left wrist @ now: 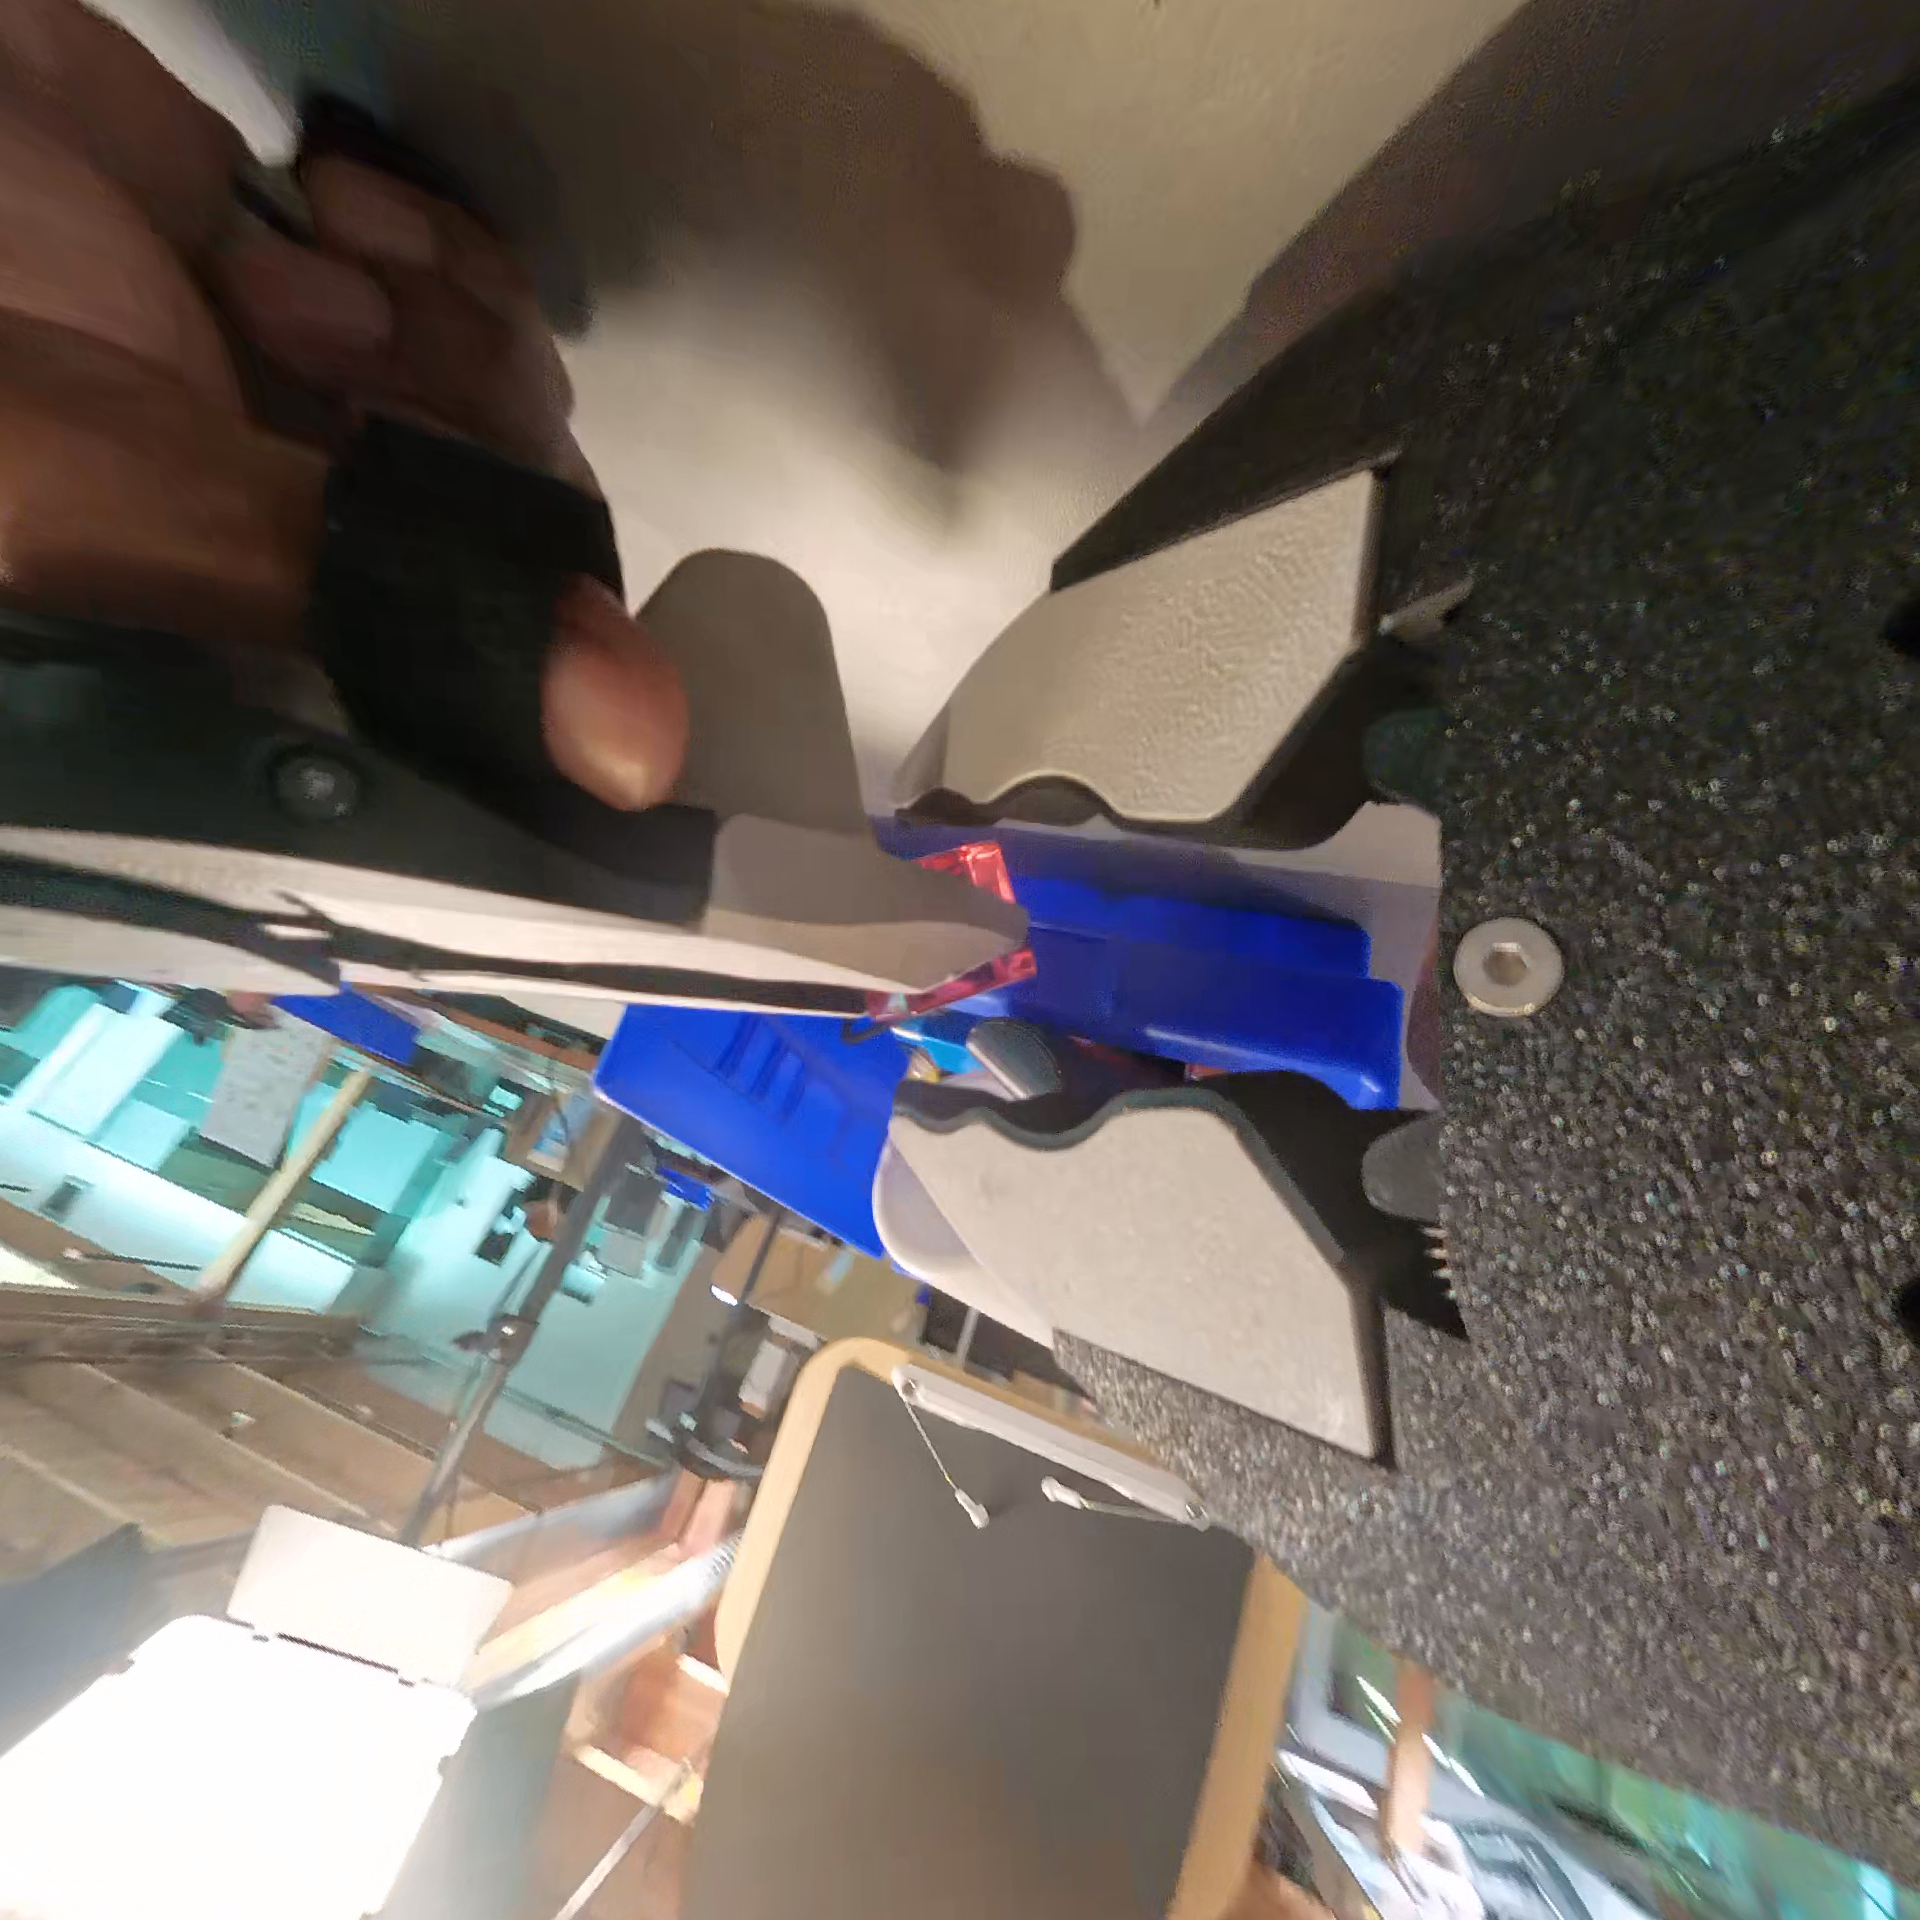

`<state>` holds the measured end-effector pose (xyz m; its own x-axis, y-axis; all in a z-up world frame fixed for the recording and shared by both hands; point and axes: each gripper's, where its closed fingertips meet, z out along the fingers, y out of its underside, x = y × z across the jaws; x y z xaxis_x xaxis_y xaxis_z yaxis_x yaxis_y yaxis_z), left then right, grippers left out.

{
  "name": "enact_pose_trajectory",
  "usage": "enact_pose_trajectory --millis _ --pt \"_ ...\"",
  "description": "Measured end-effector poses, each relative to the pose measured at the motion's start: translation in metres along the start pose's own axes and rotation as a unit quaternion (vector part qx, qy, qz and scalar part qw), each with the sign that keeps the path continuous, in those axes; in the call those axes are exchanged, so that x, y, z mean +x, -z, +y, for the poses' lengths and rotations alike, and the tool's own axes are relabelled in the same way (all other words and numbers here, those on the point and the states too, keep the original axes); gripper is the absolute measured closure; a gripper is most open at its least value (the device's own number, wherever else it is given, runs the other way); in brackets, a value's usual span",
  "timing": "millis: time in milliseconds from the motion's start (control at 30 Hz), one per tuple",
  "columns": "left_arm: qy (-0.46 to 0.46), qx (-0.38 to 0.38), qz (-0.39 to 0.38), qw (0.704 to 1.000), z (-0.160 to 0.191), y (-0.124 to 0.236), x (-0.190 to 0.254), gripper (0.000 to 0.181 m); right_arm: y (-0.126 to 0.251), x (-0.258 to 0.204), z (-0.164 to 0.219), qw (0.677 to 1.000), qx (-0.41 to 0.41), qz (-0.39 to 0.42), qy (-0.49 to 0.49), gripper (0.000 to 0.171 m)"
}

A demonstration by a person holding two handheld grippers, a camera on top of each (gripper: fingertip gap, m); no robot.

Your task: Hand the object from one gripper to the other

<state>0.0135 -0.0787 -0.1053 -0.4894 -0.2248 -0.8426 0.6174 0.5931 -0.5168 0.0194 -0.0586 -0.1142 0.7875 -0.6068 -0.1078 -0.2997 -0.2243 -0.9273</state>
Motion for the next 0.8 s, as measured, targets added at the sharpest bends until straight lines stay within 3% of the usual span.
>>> enact_pose_trajectory --millis 133,267,333,400,467,667,800 --pt "0.043 0.067 0.044 0.996 -0.005 0.01 -0.006 0.123 0.008 -0.001 -0.003 0.998 0.012 -0.054 -0.01 0.143" --pt "0.163 0.039 0.118 0.979 0.009 0.009 -0.007 0.123 0.016 0.011 -0.005 0.998 0.021 -0.024 0.063 0.143" --pt "0.295 0.022 0.166 0.941 0.011 0.008 -0.007 0.126 0.018 0.02 -0.003 0.989 0.012 0.028 0.142 0.143" --pt "0.423 0.017 0.2 0.884 0.008 0.007 -0.012 0.127 0.019 0.028 -0.003 0.973 0.002 0.084 0.216 0.143" --pt "0.496 0.025 0.214 0.841 0.003 0.007 -0.015 0.128 0.019 0.028 -0.004 0.951 -0.004 0.124 0.284 0.144" --pt "0.544 -0.019 0.255 0.799 -0.005 0.005 0.01 0.13 0.009 0.002 -0.003 0.886 0.002 0.155 0.438 0.143" --pt "0.562 -0.023 0.288 0.775 -0.008 0.008 0.023 0.152 0.008 -0.011 -0.004 0.856 0.023 0.152 0.493 0.143"
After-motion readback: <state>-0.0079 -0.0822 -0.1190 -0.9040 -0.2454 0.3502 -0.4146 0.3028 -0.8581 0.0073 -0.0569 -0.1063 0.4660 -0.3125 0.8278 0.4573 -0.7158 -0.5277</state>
